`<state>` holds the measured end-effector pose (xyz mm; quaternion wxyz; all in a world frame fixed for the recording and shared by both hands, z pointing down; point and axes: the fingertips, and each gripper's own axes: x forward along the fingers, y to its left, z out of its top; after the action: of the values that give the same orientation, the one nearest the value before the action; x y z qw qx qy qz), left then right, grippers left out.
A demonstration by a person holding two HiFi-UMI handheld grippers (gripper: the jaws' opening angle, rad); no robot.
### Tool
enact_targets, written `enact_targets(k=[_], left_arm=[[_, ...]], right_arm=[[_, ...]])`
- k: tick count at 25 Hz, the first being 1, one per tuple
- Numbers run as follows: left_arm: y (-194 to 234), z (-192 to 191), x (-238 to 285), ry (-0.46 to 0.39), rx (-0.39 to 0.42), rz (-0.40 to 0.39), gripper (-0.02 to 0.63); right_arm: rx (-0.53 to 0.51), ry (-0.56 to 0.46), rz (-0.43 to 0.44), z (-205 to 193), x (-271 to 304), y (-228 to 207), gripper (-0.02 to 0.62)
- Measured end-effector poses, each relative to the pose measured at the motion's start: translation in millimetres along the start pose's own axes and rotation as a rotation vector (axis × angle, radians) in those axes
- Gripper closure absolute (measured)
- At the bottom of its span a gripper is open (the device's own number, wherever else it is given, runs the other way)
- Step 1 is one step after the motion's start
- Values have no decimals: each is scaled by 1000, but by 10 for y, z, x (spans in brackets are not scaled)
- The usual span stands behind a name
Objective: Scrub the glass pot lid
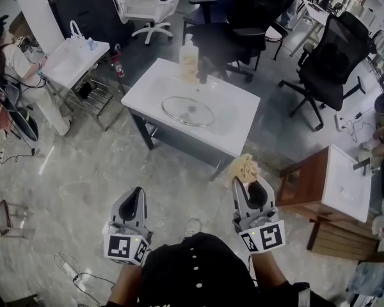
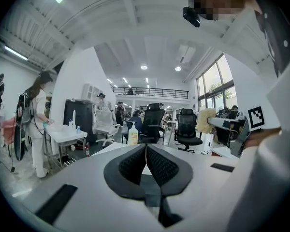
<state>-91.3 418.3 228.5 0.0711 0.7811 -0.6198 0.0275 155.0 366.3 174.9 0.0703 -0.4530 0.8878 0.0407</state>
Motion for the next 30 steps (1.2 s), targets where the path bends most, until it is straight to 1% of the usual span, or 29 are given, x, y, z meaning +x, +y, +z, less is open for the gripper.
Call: enact_targets(k=[5, 11, 17, 22, 27, 30], left_arm=[[4, 4, 209, 0, -11, 26, 578], [82, -10, 308, 22, -14, 51, 578], [234, -106, 551, 42, -7, 64, 578], [381, -35, 835, 31, -17, 33, 578], [680, 26, 1233, 26, 13, 16, 578], [903, 53, 1486, 29, 7, 0, 578]], right_arm=[[11, 0, 23, -68, 185, -170, 463], [29, 8, 48, -150, 368, -225, 463], [17, 16, 46, -237, 558, -294, 463], [-2, 18, 26, -238, 800, -368, 463], [-27, 33, 12, -337, 1267, -440, 463], [-30, 37, 4, -404, 1597, -462, 463]])
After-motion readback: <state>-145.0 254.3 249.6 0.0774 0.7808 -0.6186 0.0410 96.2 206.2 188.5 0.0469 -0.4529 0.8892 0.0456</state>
